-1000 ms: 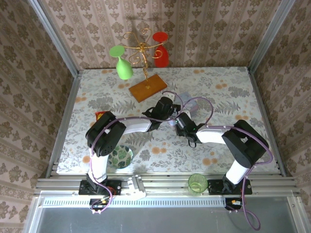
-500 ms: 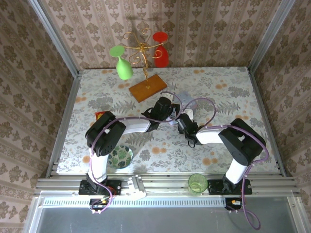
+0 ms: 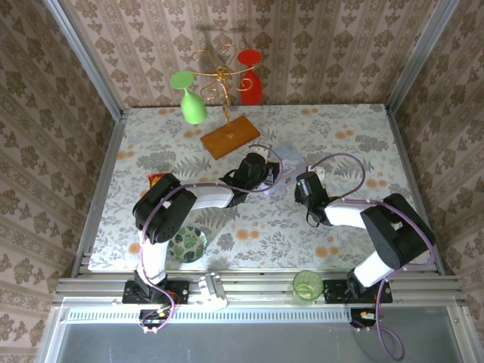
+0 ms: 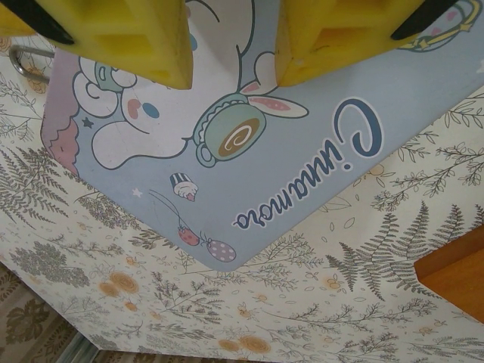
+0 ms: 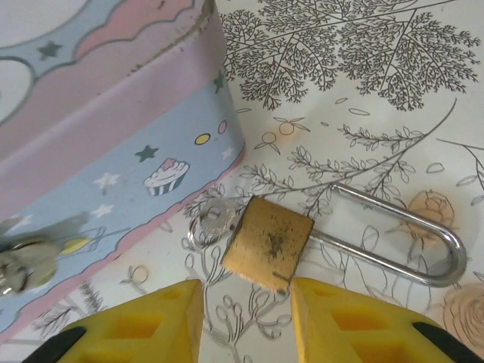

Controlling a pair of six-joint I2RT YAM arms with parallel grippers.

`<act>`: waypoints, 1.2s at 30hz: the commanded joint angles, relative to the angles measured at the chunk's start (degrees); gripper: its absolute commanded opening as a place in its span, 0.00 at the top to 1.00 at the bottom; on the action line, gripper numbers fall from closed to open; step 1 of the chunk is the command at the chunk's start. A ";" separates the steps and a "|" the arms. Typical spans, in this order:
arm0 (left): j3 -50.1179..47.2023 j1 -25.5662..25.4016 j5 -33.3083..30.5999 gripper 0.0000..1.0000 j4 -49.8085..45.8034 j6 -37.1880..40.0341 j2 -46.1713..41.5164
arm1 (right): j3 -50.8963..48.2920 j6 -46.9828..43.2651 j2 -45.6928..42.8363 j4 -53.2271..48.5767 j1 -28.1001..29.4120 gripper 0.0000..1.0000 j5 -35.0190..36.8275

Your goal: Unlock a padlock with a key

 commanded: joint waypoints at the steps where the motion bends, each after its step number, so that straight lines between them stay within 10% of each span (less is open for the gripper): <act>1: -3.69 -0.16 2.82 0.65 -17.97 -2.66 4.31 | 1.62 2.72 -6.54 -11.88 -0.78 0.61 0.56; 5: -2.29 0.61 3.32 0.62 -19.10 -1.64 2.32 | 9.97 5.47 -10.86 -28.43 -5.04 0.37 -2.00; 13: 5.79 4.67 5.61 0.58 -24.61 2.76 -1.62 | 17.55 3.78 -1.41 -29.90 -11.28 0.33 -8.10; 20: 9.01 6.23 6.09 0.56 -29.35 6.59 -9.43 | 30.93 -5.38 12.33 -34.71 -12.39 0.63 -5.45; 27: -4.80 4.37 6.55 0.56 -24.62 2.25 -20.49 | 33.25 -4.10 17.64 -35.34 -12.12 0.53 -11.39; 36: -15.03 -0.02 4.04 0.56 -24.28 -0.04 -28.56 | 32.29 0.77 19.21 -35.15 -10.71 0.75 -13.15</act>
